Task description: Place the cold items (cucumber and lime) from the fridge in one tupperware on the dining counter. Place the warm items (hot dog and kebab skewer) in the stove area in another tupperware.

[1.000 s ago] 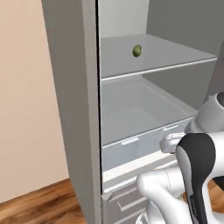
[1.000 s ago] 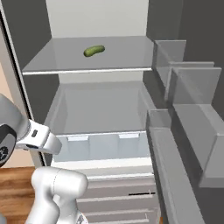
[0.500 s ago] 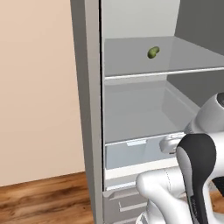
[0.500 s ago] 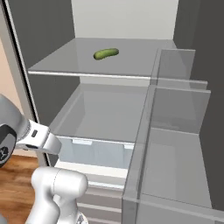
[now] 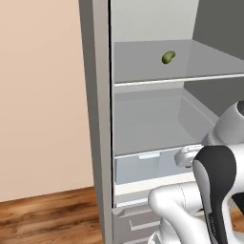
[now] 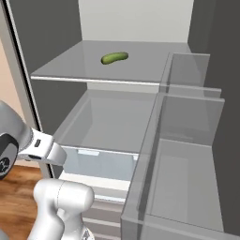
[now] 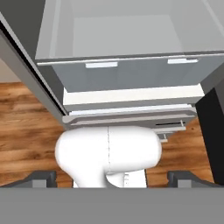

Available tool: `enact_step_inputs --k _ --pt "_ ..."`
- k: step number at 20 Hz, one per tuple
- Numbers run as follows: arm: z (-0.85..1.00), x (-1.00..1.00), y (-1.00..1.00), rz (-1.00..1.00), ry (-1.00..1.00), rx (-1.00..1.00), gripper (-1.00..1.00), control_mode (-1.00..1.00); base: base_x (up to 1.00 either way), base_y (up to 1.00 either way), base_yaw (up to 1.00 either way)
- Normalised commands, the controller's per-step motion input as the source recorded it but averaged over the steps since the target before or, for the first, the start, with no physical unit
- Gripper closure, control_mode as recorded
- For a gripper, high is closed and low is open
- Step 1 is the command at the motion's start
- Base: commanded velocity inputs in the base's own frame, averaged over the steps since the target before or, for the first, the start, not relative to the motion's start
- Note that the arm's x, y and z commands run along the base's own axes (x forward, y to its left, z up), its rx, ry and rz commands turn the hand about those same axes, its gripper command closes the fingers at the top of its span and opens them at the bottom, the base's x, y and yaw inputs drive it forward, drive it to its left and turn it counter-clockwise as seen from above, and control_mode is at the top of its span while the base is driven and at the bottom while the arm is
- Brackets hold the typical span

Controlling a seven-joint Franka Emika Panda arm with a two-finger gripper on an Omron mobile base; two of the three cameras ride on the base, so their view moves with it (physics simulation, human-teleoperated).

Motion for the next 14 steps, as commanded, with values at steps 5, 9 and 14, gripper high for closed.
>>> enact_step_inputs --k 5,9,14 --pt "0.02 0.3 -0.02 0.0 -0.01 0.02 -1.0 -1.0 0.49 -0.03 0.0" --pt "0.74 0.42 -0.04 0.01 -0.26 0.0 -1.0 -1.0 0.0 0.0 0.0" --pt "0.9 0.44 -0.07 -0.09 -0.17 0.0 -1.0 -1.0 0.0 0.0 0.0"
